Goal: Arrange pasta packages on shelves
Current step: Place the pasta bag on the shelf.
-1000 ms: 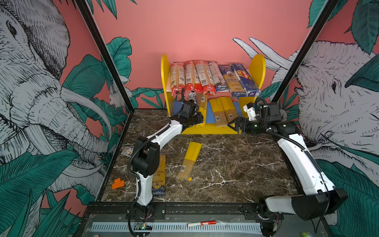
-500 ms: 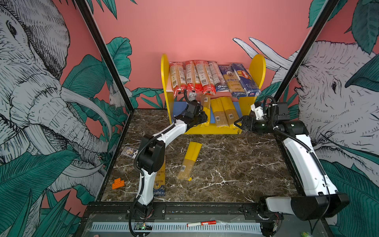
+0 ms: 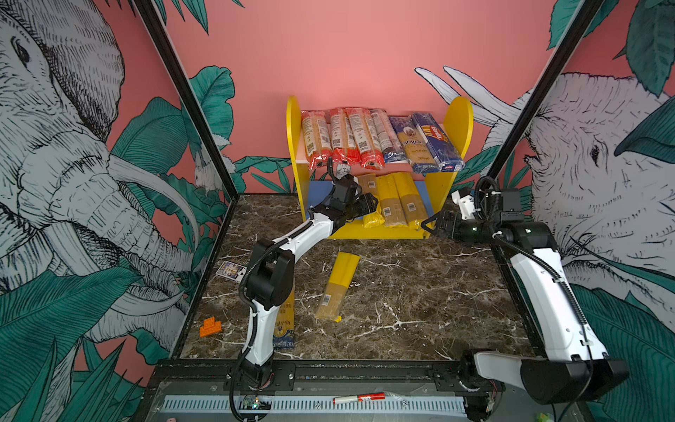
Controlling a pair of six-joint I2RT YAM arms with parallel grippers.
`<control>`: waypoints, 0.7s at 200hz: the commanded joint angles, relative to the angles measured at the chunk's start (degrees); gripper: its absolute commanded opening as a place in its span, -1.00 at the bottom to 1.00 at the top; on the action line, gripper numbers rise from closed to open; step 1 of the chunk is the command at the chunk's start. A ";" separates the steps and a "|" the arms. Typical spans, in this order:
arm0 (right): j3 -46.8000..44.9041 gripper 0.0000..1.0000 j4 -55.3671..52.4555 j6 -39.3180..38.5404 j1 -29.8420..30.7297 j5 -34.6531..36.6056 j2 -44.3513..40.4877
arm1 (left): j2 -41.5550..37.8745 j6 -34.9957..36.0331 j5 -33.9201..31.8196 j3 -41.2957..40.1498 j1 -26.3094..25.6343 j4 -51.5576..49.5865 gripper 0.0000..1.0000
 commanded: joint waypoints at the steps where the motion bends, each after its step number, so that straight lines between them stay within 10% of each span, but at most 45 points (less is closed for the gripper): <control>1: -0.69 0.99 0.87 0.21 -0.18 -0.83 -1.47 | -5.77 0.78 2.16 -2.73 -0.24 1.55 0.43; 140: -2.11 0.99 3.26 2.85 4.48 5.23 0.94 | -30.53 12.29 -0.12 -24.53 -0.20 -15.43 0.64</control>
